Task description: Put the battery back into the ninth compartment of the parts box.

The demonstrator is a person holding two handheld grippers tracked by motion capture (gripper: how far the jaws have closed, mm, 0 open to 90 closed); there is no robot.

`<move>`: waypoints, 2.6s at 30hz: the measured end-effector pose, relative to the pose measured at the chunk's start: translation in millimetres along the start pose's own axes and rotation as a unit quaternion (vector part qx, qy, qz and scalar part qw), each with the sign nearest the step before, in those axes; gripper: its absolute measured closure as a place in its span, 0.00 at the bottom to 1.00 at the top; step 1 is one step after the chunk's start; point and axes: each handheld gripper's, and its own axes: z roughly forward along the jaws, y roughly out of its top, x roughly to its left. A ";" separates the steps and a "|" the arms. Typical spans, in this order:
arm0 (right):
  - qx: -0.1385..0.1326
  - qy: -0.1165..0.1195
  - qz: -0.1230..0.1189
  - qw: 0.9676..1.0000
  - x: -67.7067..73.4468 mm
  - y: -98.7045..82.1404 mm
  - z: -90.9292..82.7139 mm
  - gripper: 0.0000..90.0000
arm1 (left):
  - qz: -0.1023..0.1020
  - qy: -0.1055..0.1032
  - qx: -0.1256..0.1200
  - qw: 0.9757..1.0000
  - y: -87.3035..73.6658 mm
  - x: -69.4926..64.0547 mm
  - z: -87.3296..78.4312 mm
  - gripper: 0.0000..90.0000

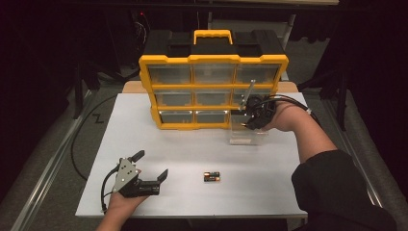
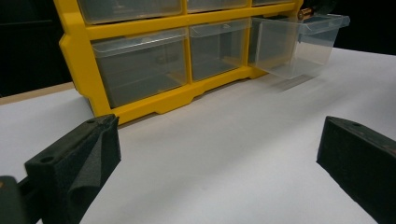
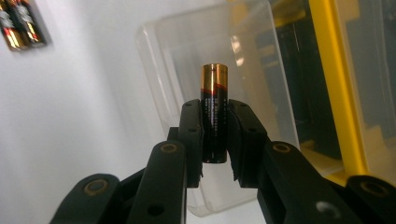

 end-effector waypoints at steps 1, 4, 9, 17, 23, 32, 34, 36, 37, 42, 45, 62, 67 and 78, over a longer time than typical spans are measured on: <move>0.005 -0.002 0.005 1.000 -0.9 -1.1 0.6 0.87 | 0.000 0.000 0.000 1.000 -0.1 0.1 0.1 0.00; 0.004 -0.006 0.010 1.000 -3.7 -2.8 0.7 0.87 | 0.000 0.000 0.000 1.000 -0.1 0.0 0.4 0.00; 0.006 -0.007 0.015 1.000 -5.0 -2.3 2.5 0.87 | -0.002 -0.002 -0.002 1.000 0.0 -0.4 0.0 0.00; -0.004 0.004 0.025 1.000 -2.2 -0.2 -1.7 0.71 | -0.002 -0.001 -0.001 1.000 -0.1 0.0 0.4 0.00; -0.004 0.015 0.025 1.000 9.4 -2.5 -8.8 0.61 | -0.002 -0.001 -0.002 1.000 0.6 -0.9 -0.1 0.00; -0.009 0.008 0.026 1.000 24.7 -13.1 -17.7 0.56 | 0.000 -0.002 -0.001 1.000 0.7 -1.6 0.5 0.00; -0.011 0.009 0.025 1.000 29.4 -16.2 -18.3 0.56 | 0.000 -0.002 -0.001 1.000 0.7 -1.7 0.8 0.00; -0.012 0.011 0.022 1.000 33.4 -18.7 -17.9 0.56 | 0.000 -0.003 0.000 1.000 0.7 -1.9 1.2 0.00; -0.011 0.012 0.023 1.000 37.0 -20.3 -17.4 0.55 | 0.000 -0.003 0.000 1.000 0.7 -2.1 1.3 0.00; -0.012 0.015 0.016 1.000 47.8 -25.4 -15.9 0.54 | 0.001 -0.002 0.001 1.000 0.9 -2.0 1.4 0.00; -0.016 0.017 0.013 1.000 53.6 -27.7 -13.3 0.53 | 0.001 -0.002 0.002 1.000 0.8 -2.0 1.9 0.00; -0.023 0.037 -0.007 0.999 80.9 -32.8 5.7 0.46 | 0.002 -0.003 0.002 1.000 0.6 -1.7 2.2 0.00; -0.028 0.044 -0.001 0.999 87.8 -33.7 13.7 0.46 | 0.003 -0.006 0.003 1.000 0.5 -2.3 2.6 0.00; -0.029 0.056 -0.018 0.998 102.8 -31.4 32.0 0.42 | 0.001 -0.003 0.002 1.000 0.7 -2.0 2.3 0.00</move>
